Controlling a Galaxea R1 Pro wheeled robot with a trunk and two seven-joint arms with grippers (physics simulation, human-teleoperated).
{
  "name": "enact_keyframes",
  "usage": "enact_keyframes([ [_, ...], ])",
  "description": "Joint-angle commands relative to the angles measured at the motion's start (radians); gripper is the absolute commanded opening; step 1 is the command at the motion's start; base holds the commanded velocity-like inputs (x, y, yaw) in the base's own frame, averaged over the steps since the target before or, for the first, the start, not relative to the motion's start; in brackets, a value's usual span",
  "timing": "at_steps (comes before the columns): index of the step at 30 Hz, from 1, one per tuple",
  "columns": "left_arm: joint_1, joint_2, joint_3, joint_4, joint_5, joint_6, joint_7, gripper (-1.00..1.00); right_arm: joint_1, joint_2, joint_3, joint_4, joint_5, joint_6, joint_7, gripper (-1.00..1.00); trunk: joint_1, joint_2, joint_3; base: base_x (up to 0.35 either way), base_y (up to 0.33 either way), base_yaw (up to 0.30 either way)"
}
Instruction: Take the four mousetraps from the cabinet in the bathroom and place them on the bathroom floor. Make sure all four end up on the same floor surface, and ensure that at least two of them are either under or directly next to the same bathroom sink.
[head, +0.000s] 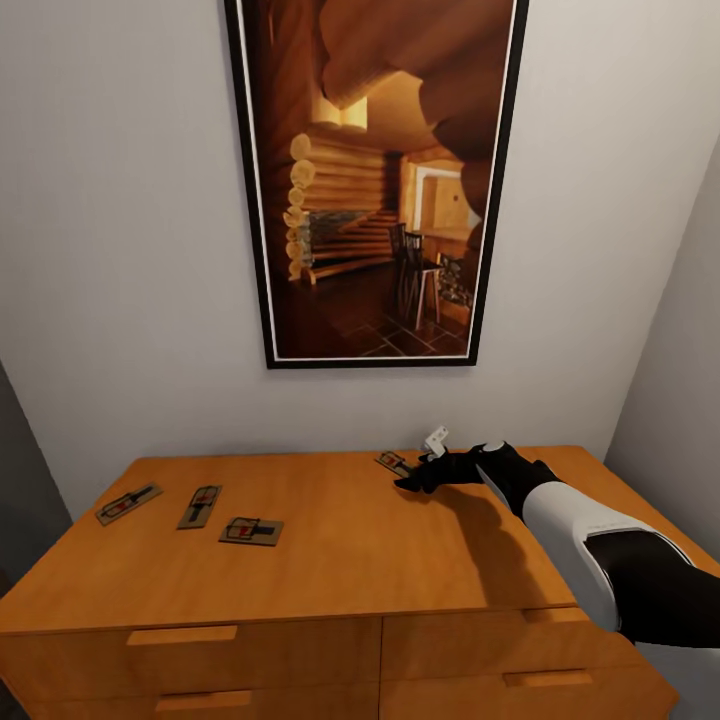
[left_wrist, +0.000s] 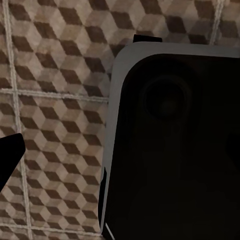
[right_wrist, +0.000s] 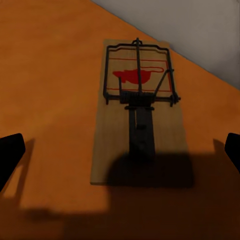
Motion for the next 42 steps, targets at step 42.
enact_keyframes([
  [42,0.0,0.0,0.0,0.0,0.0,0.0,0.0,1.0,0.001,-0.034,-0.003,0.041,-0.065,-0.074,0.002,1.0,0.0,0.0,0.0,0.0,0.0,0.0],
])
